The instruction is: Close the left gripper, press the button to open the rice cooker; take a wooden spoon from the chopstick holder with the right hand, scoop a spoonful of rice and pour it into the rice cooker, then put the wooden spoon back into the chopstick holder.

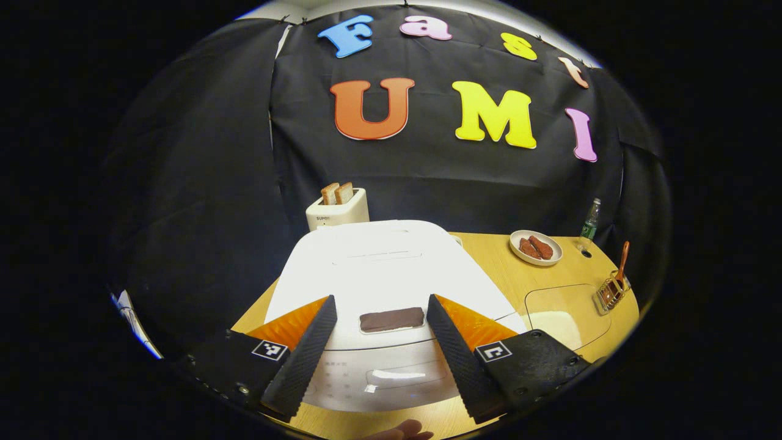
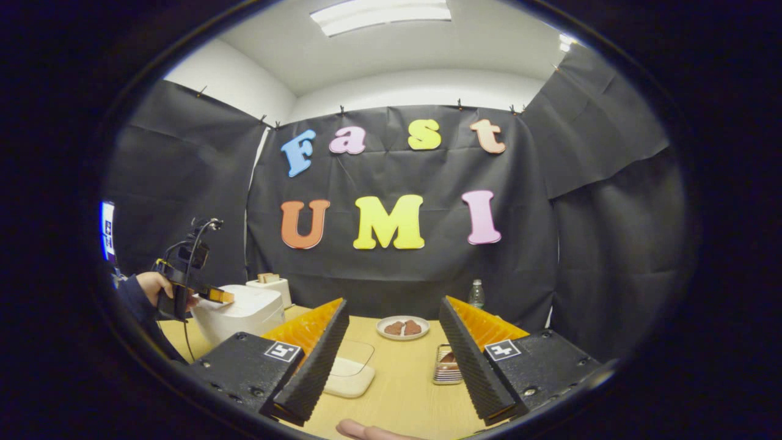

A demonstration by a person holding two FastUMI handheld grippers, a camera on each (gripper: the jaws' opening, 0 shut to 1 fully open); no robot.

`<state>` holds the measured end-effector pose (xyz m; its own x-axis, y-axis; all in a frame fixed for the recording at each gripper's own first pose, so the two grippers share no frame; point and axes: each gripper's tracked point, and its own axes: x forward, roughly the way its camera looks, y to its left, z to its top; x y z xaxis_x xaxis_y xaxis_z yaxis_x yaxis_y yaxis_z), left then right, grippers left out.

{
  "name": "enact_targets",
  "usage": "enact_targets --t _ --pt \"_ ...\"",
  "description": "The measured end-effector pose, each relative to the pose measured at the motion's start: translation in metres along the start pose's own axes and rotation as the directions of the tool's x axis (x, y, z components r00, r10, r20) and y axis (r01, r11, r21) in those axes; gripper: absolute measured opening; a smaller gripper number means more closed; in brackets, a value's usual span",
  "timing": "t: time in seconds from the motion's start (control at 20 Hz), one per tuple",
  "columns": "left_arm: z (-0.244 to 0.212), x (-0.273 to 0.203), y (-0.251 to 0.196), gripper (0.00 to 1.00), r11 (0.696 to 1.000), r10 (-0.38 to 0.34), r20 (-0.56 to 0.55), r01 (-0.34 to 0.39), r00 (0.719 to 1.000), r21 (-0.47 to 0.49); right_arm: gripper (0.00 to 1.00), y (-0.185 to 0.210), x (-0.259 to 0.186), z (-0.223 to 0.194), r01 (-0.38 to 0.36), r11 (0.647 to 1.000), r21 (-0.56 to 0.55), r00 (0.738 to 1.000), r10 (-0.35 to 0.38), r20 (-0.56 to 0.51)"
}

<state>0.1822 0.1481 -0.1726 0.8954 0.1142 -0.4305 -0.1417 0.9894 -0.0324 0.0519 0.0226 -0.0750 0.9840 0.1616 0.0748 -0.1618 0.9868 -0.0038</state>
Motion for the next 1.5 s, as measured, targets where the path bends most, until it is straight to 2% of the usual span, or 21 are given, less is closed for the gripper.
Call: enact_targets --t 0.2,0.3,0.45,0.55,0.8,0.95,1.1,1.4,1.5 --pt "0.0 0.004 0.0 0.97 0.999 0.017 0.042 -0.016 0.999 -0.029 0.94 0.005 0.005 0.004 -0.007 1.0 0.0 1.0 0.007 0.008" --pt "0.001 0.007 -0.001 0.97 0.999 0.024 0.073 -0.026 0.997 0.019 0.94 0.007 0.007 0.0 -0.015 1.0 0.01 1.0 0.015 -0.004" --pt "0.002 0.009 -0.001 0.97 1.0 0.013 0.062 -0.012 0.998 -0.019 0.93 0.004 0.012 -0.006 -0.005 1.0 0.028 1.0 0.006 -0.021" --pt "0.005 0.008 0.0 0.97 0.999 0.032 0.077 -0.03 0.996 -0.027 0.94 0.003 0.015 -0.011 -0.001 0.999 0.036 0.999 0.003 -0.038" --pt "0.014 0.001 -0.008 0.93 0.998 0.055 0.126 -0.056 0.991 0.008 0.94 -0.015 0.019 -0.012 0.04 0.999 0.008 0.998 -0.04 -0.057" --pt "0.032 -0.016 -0.024 0.92 0.999 0.035 0.176 -0.033 0.984 -0.017 0.94 -0.026 0.02 -0.018 0.066 0.998 0.012 0.995 -0.065 -0.076" --pt "0.042 -0.037 -0.049 0.94 0.999 -0.018 0.198 0.023 0.98 -0.027 0.94 -0.038 0.025 -0.014 0.096 0.995 0.034 0.991 -0.092 -0.1" --pt "0.064 -0.092 -0.083 0.94 0.998 -0.056 0.284 0.052 0.957 0.024 0.94 -0.047 0.033 0.001 0.115 0.991 0.07 0.988 -0.106 -0.113" --pt "0.072 -0.111 -0.085 0.94 0.999 -0.046 0.305 0.039 0.951 0.029 0.94 -0.047 0.032 0.007 0.112 0.992 0.061 0.99 -0.106 -0.099"
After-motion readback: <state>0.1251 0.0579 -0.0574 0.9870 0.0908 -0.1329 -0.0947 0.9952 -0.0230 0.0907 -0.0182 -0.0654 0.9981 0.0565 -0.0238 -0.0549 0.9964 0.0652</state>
